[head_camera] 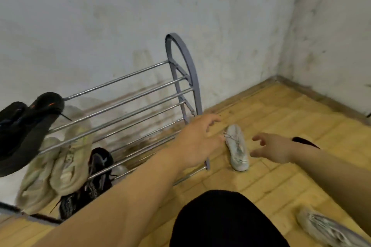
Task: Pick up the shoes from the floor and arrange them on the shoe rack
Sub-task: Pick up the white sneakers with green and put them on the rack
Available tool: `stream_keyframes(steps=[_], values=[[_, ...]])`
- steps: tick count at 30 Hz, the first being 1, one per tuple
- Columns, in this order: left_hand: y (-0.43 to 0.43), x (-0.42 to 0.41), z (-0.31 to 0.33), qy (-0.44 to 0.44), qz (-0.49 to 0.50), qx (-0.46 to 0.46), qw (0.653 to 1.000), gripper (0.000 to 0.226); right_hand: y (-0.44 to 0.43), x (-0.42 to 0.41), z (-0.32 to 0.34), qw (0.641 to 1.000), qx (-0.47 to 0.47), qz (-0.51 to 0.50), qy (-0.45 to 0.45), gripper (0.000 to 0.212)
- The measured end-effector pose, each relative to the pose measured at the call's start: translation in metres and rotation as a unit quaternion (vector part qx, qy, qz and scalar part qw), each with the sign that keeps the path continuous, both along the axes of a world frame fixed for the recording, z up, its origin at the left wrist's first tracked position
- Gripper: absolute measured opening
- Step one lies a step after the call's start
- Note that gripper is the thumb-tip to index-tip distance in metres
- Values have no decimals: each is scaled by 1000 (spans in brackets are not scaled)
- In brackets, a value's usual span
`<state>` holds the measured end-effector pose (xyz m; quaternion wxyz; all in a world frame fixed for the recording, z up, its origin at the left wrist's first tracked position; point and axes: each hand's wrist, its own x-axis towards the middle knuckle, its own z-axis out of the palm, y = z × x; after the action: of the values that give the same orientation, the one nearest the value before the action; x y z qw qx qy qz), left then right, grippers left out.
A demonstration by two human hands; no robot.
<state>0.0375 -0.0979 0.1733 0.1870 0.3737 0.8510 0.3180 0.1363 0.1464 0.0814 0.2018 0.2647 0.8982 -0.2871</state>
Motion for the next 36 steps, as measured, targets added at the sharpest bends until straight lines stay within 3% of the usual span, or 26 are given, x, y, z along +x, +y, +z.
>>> stream_keyframes(steps=[5, 12, 18, 24, 29, 34, 36], values=[[57, -15, -86, -98, 33, -30, 994, 46, 32, -1, -96, 992, -49, -115, -29, 96], [66, -42, -202, -158, 146, -73, 974, 58, 15, -70, -223, 982, -88, -164, 18, 131], [55, -42, -244, -193, 185, -122, 956, 56, -13, -83, -292, 981, -6, -188, 41, 109], [69, -34, -236, -183, 152, -133, 962, 59, 9, -42, -263, 959, -69, -240, 134, 99], [97, -21, -179, -152, 51, -156, 975, 59, 15, 29, -201, 927, -113, -311, 178, 96], [116, 6, -96, -107, -116, -268, 950, 64, 7, 108, -148, 831, -190, -479, 208, 84], [124, 26, -64, -91, -156, -294, 939, 67, -2, 135, -127, 807, -207, -504, 227, 81]])
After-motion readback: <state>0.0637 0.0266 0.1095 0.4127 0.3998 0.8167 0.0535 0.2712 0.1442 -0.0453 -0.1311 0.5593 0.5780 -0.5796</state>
